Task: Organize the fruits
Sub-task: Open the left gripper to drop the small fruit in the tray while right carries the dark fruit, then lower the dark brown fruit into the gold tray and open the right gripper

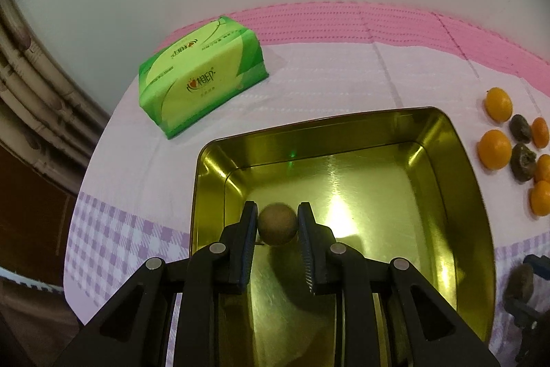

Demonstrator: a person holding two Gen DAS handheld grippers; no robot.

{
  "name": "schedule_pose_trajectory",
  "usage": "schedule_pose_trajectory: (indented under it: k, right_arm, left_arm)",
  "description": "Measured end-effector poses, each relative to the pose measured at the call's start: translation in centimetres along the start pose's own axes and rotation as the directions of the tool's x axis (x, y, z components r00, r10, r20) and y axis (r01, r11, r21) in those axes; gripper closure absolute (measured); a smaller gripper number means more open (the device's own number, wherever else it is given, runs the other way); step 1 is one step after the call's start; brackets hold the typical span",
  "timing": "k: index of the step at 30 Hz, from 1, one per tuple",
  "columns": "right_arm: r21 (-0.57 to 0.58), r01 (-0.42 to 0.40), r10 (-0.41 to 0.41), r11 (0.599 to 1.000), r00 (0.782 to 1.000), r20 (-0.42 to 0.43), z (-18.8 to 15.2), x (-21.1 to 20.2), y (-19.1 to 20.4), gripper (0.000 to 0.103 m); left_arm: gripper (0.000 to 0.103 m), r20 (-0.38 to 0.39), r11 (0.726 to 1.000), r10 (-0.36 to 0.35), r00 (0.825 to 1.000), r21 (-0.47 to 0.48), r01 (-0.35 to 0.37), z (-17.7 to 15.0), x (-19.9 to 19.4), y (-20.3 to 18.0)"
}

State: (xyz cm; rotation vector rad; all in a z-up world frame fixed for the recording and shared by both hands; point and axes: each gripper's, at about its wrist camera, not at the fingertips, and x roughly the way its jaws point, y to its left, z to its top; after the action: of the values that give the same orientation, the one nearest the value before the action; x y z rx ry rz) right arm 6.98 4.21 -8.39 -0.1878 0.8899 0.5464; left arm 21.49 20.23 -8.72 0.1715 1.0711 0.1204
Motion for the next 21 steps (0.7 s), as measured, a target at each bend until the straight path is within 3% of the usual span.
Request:
schedule_pose_trajectory:
  k: [2,6,11,14,21]
  right_arm:
    - [0.002,0.002,-0.002,1.0,1.0,-0.008,0.0,0.2,0.0,0.066]
    - [0.006,0.004,-0.004,1.0,1.0,-0.013,-0.1,0.2,-0.2,0.066]
    - [0.024,0.006,-0.006,1.0,1.0,-0.011,0.0,0.2,-0.4,0.066]
    - [0.052,0.005,-0.005,0.999,1.0,-0.006,0.0,0.1,-1.0,0.067]
    - [0.121,-0.009,0.008,0.993,1.0,0.006,-0.1,-1.0,-1.8,0.067]
  left_arm:
    - [0.074,-0.005,1.0,0.006,1.0,0.001,-0.006,0.1,0.1,0.1]
    - [0.047,0.02,1.0,0.012,1.0,-0.026,-0.011,0.1,-0.7,0.7]
    - [0.042,0.071,0.993,-0.009,0.997,-0.121,0.017,-0.8,-4.6,2.5]
    - [0.03,0.093,0.982,0.002,0.996,-0.188,0.016,-2.0,-7.6,3.4]
    - [0.026,0.085,0.939,0.034,0.996,-0.345,-0.003,-8.0,-13.7,4.5]
